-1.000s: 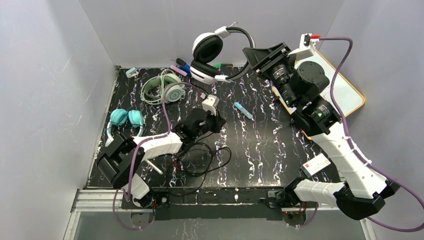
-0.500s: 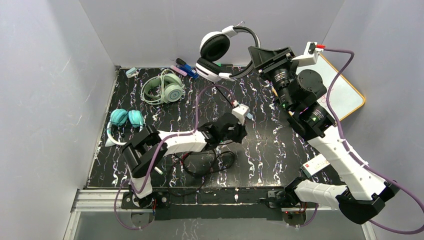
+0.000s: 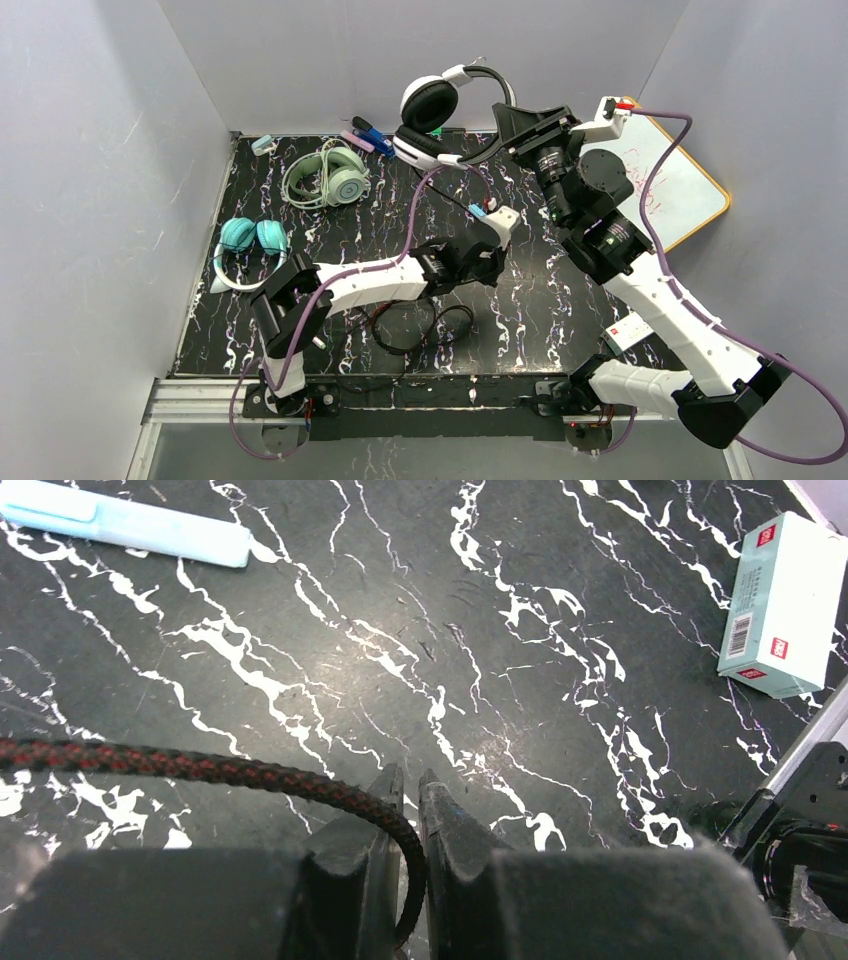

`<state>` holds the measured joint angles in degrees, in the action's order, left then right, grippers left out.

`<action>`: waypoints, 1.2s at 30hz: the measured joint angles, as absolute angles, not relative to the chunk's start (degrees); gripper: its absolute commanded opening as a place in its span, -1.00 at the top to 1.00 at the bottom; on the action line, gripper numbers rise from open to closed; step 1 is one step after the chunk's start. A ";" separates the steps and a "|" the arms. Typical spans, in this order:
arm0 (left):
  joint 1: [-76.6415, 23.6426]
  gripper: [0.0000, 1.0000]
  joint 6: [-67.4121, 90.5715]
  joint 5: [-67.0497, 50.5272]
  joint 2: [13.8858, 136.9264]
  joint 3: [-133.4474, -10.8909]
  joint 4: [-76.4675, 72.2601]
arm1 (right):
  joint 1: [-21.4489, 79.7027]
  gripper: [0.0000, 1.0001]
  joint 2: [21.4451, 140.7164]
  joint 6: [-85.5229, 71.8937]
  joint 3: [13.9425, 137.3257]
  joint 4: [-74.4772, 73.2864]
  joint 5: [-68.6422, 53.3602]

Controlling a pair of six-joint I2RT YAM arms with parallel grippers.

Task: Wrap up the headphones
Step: Wrap the headphones cable around the headphones.

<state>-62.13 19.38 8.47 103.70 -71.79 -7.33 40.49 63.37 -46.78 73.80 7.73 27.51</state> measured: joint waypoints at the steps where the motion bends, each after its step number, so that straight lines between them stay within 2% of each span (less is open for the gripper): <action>1: -62.24 0.77 19.49 8.86 103.72 -72.64 -5.76 | 40.49 0.56 63.33 -46.24 73.30 8.43 27.86; 7: -64.42 0.83 19.59 11.64 103.55 -75.92 3.18 | 40.51 0.56 63.20 -42.33 70.57 11.16 30.11; 21: -72.18 0.82 21.82 15.77 94.78 -71.61 12.84 | 40.47 0.56 66.06 -30.68 70.39 12.32 37.17; 36: -73.41 0.84 15.35 20.10 90.48 -86.30 25.85 | 40.47 0.63 63.26 -29.76 66.50 7.18 36.84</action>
<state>-73.41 15.35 20.10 90.48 -86.30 25.85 40.47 63.26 -29.76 66.50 7.18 36.84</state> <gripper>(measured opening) 0.083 0.459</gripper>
